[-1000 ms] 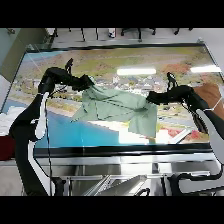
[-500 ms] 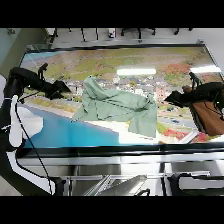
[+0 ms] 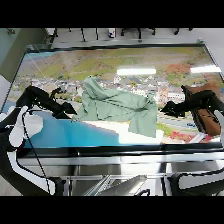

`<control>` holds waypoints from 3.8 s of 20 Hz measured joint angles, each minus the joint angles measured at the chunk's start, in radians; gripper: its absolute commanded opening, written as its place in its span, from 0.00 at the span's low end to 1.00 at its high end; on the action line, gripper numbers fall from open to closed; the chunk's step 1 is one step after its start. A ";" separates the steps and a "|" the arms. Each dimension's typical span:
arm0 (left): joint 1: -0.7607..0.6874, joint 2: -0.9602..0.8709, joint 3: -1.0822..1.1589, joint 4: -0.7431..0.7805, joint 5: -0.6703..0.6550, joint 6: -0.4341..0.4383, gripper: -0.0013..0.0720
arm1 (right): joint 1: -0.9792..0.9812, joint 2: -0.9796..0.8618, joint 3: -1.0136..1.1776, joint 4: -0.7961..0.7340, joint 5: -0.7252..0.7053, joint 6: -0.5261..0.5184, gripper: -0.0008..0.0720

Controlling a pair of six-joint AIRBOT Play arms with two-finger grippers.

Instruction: Fold the shirts.

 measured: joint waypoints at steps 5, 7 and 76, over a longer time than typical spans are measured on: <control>-0.043 -0.041 -0.015 -0.007 0.002 0.008 0.26 | 0.040 -0.052 0.001 0.055 0.052 -0.011 0.58; -0.053 -0.056 -0.018 0.005 -0.007 0.011 0.04 | 0.057 -0.072 0.002 0.088 0.078 -0.027 0.56; 0.135 0.063 -0.136 0.009 -0.002 -0.026 0.96 | -0.231 0.043 0.042 0.077 -0.224 -0.021 0.49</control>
